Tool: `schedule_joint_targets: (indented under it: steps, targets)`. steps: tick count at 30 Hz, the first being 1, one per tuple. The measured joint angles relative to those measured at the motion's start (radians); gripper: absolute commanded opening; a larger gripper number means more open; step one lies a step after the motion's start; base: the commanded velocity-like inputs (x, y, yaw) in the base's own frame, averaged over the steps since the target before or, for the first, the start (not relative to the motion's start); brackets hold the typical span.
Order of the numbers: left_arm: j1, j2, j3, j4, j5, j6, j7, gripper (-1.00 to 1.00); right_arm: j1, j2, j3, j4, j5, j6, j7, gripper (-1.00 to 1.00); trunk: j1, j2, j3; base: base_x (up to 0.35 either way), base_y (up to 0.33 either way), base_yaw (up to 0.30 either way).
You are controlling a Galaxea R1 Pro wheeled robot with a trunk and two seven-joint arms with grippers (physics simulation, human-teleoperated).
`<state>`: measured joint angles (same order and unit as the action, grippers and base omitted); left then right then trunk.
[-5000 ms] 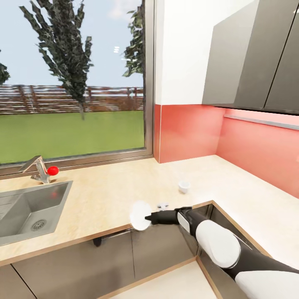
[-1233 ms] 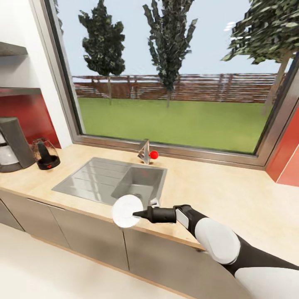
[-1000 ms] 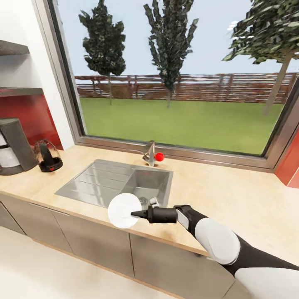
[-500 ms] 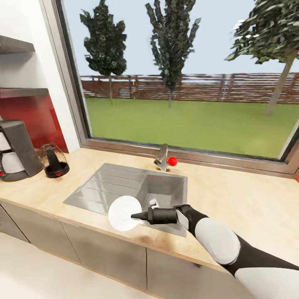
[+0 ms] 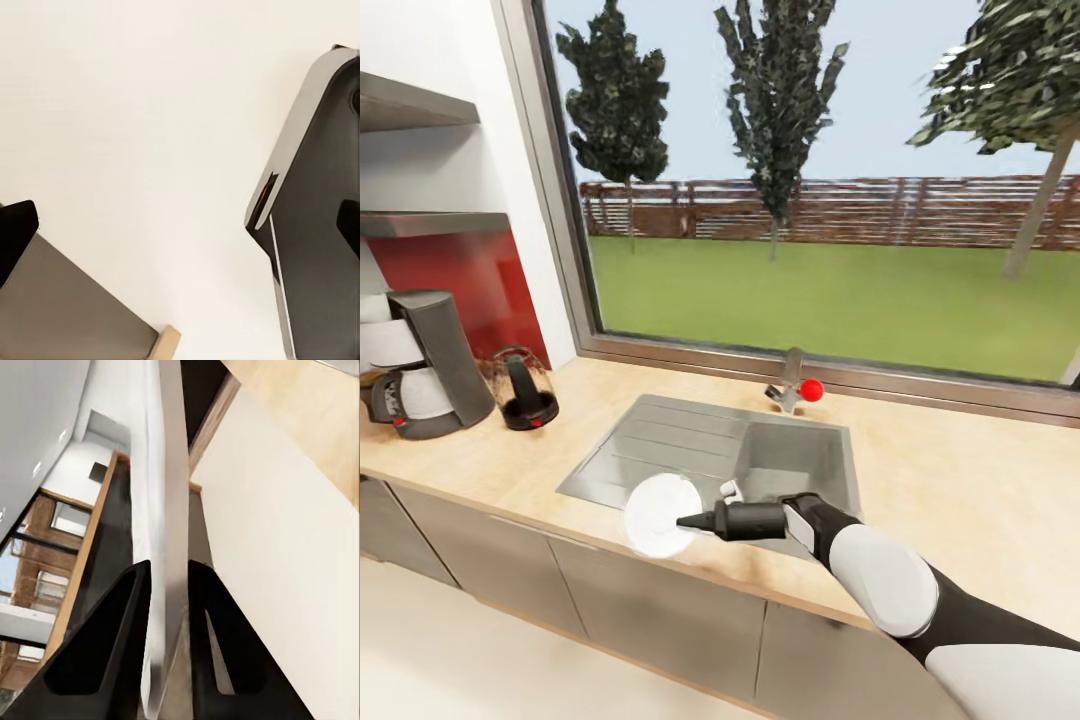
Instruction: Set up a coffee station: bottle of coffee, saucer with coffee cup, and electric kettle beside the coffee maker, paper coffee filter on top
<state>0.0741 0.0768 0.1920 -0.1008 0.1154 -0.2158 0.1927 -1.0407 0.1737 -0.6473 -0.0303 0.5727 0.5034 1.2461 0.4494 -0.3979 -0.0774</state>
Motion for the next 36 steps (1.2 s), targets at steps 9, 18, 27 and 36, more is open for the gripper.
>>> schedule_joint_targets:
  steps: [9, 18, 27, 36]
  targets:
    - [0.001, -0.003, 0.0, 0.0, 0.0, 0.0, 0.0, 1.0, 0.001, 0.0, -0.004, 0.005, -0.005, -0.001, -0.114, -1.0, 0.0, 0.0, 0.0, 0.0, 0.34, 0.0]
    - [0.0, -0.012, 0.0, 0.001, -0.001, 0.0, 0.0, 1.0, 0.001, 0.0, -0.004, 0.006, -0.005, 0.0, -0.11, -1.0, 0.0, 0.0, 0.0, 0.0, 0.34, 0.0]
    - [0.001, -0.012, 0.0, 0.002, -0.002, 0.0, 0.001, 1.0, 0.001, 0.0, -0.004, 0.006, -0.005, 0.0, -0.109, -1.0, 0.0, 0.0, 0.0, 0.059, 0.34, 0.0]
    - [0.001, -0.013, 0.0, 0.003, -0.002, 0.0, 0.001, 1.0, 0.002, 0.0, -0.007, 0.007, -0.007, -0.002, 0.013, -1.0, 0.0, 0.0, 0.0, 0.147, 0.335, 0.0]
